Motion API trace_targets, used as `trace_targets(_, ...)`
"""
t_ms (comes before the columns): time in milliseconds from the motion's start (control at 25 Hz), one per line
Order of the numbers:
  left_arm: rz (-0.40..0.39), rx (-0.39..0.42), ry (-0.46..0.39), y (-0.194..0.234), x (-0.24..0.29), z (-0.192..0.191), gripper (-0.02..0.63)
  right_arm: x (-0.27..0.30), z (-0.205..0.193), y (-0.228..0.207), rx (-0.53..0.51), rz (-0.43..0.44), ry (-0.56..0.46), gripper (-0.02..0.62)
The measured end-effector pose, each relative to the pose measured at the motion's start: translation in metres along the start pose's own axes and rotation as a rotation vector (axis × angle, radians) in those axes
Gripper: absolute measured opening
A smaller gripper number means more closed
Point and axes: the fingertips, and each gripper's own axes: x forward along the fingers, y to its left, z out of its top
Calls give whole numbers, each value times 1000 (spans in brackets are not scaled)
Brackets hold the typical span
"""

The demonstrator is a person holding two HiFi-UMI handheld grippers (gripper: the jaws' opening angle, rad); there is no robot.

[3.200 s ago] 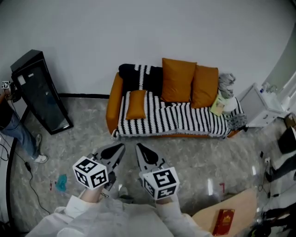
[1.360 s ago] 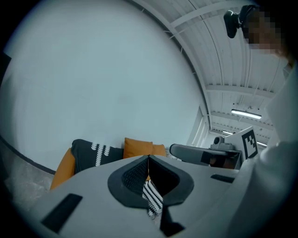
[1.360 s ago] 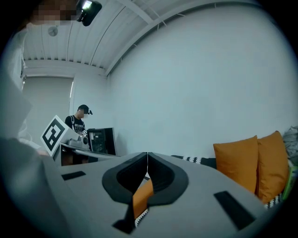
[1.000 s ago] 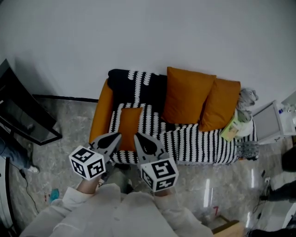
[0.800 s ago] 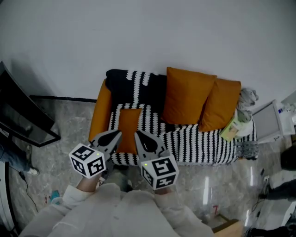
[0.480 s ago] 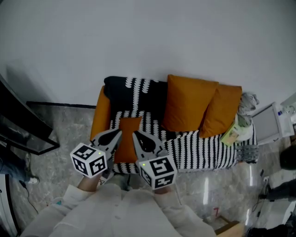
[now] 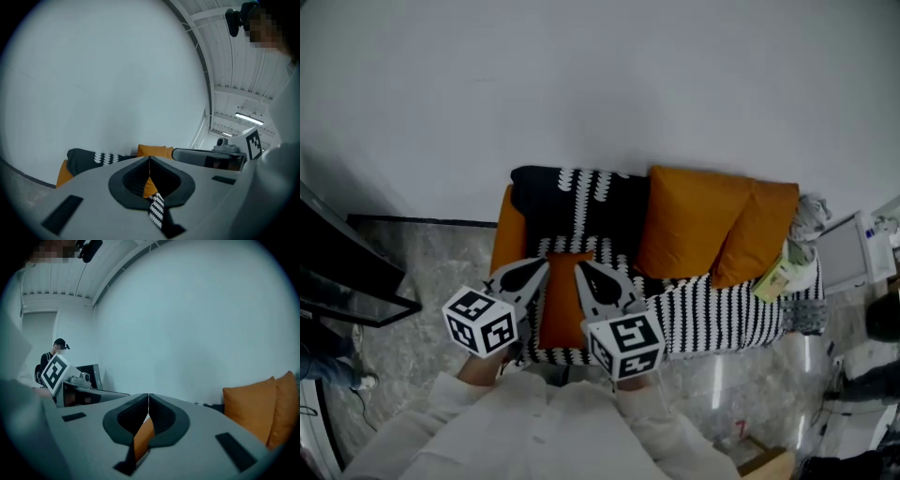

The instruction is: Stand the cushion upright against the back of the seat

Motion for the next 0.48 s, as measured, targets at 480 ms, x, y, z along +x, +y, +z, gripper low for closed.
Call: trace_targets(480,-54,-51,64,29,20,-2,8,34,-8,-17,40,-48,64,12)
